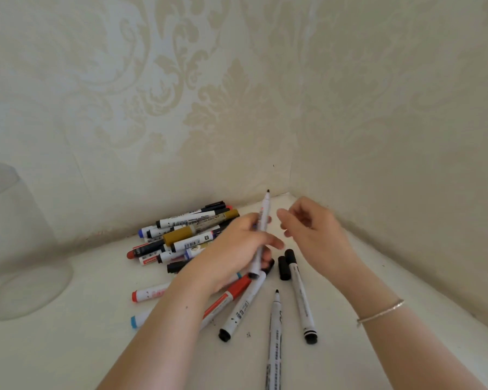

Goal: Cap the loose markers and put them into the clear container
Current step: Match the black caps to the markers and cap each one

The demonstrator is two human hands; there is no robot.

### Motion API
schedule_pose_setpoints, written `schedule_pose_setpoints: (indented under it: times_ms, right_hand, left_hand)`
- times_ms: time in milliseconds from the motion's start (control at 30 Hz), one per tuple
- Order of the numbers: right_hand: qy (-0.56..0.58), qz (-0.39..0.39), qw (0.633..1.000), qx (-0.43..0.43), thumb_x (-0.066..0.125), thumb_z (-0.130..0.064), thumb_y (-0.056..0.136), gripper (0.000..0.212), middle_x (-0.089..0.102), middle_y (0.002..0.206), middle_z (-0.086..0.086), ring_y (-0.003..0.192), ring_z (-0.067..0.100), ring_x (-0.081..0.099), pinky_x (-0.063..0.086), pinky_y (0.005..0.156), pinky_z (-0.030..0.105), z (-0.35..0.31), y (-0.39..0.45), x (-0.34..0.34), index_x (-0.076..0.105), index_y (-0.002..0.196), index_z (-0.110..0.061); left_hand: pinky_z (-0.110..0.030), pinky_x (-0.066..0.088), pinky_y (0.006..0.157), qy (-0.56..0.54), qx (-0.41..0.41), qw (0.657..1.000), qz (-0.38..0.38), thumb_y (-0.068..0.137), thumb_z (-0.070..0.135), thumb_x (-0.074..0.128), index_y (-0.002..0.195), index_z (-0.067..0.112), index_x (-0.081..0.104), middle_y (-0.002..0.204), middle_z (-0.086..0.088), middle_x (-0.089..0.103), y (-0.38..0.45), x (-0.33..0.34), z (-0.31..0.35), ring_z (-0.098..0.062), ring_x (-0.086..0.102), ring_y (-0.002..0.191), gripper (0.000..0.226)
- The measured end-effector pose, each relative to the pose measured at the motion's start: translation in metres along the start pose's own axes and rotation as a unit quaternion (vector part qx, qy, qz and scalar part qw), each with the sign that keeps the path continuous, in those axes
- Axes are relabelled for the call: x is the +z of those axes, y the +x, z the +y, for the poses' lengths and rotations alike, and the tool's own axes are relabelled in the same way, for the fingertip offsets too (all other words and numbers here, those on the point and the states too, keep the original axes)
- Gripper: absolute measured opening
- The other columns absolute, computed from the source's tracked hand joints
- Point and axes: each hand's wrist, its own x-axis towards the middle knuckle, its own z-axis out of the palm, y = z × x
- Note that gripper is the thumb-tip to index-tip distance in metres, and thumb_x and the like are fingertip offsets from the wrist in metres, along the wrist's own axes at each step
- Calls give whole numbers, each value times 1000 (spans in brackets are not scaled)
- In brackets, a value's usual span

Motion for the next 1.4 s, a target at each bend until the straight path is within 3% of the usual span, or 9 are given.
schedule_pose_setpoints:
  times_ms: [67, 167, 400, 533, 633, 733, 800, 1033, 1400]
  right_hand:
    - [-143, -47, 989, 6, 56, -32, 90, 16, 61, 98, 0, 94, 20, 55, 42, 77, 24, 11, 0, 0, 57, 93, -16]
    - [-384, -144, 912, 2, 50, -39, 90, 33, 43, 125, -2, 118, 20, 40, 30, 98, 32, 27, -8, 9, 53, 118, -22]
    - [-432, -114, 894, 10, 49, -40, 90, 29, 40, 128, 1, 121, 22, 37, 26, 103, 35, 34, -8, 15, 58, 111, -21]
    - [-349, -84, 933, -7, 58, -26, 85, 17, 46, 102, -6, 105, 16, 46, 29, 91, 27, 31, -5, 16, 59, 102, -26]
    - [-71, 21, 997, 38, 68, -12, 81, 13, 64, 86, -3, 85, 17, 62, 46, 74, 16, 21, 0, 10, 63, 88, -22]
    - [260, 84, 959, 76, 68, -1, 82, 15, 68, 85, 8, 73, 20, 67, 57, 75, 28, 11, 2, -3, 67, 92, -12]
    - [369, 85, 922, 84, 66, 1, 84, 18, 68, 90, 14, 75, 24, 68, 57, 78, 33, 10, 2, -8, 64, 100, -6]
    - [324, 54, 942, 70, 55, -1, 90, 25, 69, 92, 1, 74, 12, 53, 41, 71, 23, 15, 7, -13, 73, 97, -17]
    - [336, -3, 940, 53, 56, 4, 87, 20, 68, 84, 9, 71, 14, 50, 38, 67, 25, 13, 6, -12, 72, 86, -7]
  left_hand:
    - [-23, 41, 48, -12, -9, 996, 90, 92, 1, 47, 118, 11, 55, 71, -4, 56, 6, -9, 1, -7, 41, 44, 29]
    - [-17, 25, 37, -12, 3, 991, 136, 98, 16, 43, 112, 11, 59, 65, 0, 45, 6, -17, 3, -3, 29, 36, 21]
    - [-17, 23, 36, -6, 28, 993, 118, 101, 36, 41, 104, 13, 63, 61, 0, 42, 4, -17, 2, -4, 27, 36, 31]
    - [-18, 23, 38, 1, 25, 995, 101, 100, 37, 42, 104, 14, 63, 63, -1, 41, 2, -19, 3, -5, 26, 39, 31]
    - [-17, 23, 38, 52, 25, 994, 88, 99, 43, 42, 99, 16, 66, 58, 2, 40, 1, -18, 4, -4, 28, 36, 36]
    - [-17, 25, 39, 112, 35, 991, 68, 96, 52, 42, 91, 19, 68, 51, 8, 39, 1, -17, 0, -4, 28, 35, 42]
    - [-17, 27, 40, 141, 40, 988, 54, 94, 54, 44, 88, 21, 70, 46, 11, 38, 3, -17, -2, -3, 29, 34, 43]
    - [-19, 28, 43, 185, 64, 980, 47, 93, 53, 46, 84, 26, 71, 44, 12, 37, 6, -16, -5, -3, 31, 36, 38]
    - [-30, 30, 58, 220, 77, 972, 13, 89, 63, 47, 82, 31, 72, 65, -8, 38, 7, -14, -8, -18, 34, 57, 40]
